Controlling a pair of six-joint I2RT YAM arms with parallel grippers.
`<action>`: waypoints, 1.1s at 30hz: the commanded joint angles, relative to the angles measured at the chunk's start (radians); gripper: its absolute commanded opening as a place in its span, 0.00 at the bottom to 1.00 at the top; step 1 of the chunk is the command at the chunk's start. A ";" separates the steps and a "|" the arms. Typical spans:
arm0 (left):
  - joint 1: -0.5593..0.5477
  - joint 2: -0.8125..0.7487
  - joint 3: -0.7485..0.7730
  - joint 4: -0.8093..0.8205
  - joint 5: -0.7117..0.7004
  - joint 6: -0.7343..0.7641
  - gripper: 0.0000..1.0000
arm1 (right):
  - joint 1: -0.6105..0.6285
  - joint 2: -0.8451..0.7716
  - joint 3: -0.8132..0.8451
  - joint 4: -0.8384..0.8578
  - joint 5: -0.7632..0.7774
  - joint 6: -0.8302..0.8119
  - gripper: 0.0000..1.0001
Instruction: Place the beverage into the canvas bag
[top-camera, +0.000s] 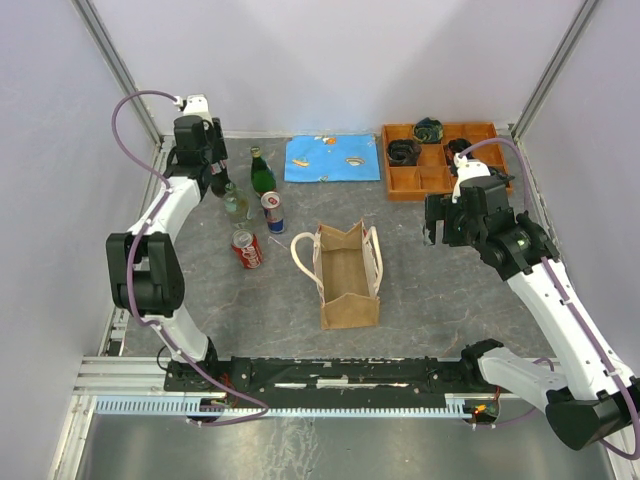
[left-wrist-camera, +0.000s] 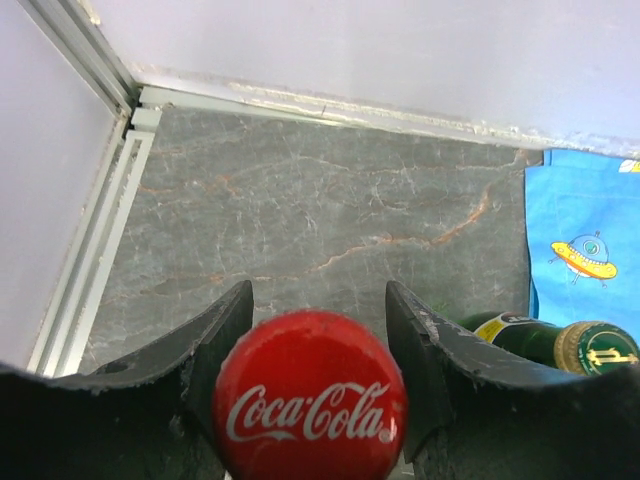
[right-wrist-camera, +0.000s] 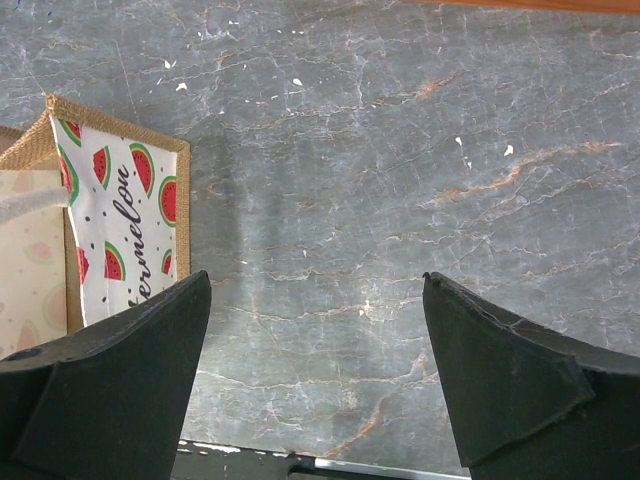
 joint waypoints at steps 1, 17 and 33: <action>0.004 -0.115 0.095 0.123 -0.034 0.040 0.03 | 0.003 -0.014 0.014 0.044 -0.009 -0.005 0.94; -0.019 -0.246 -0.090 0.139 -0.059 -0.013 0.03 | 0.004 -0.030 0.000 0.045 -0.022 -0.005 0.94; -0.057 -0.434 -0.087 0.079 -0.083 0.030 0.03 | 0.003 -0.002 -0.007 0.078 -0.059 -0.013 0.94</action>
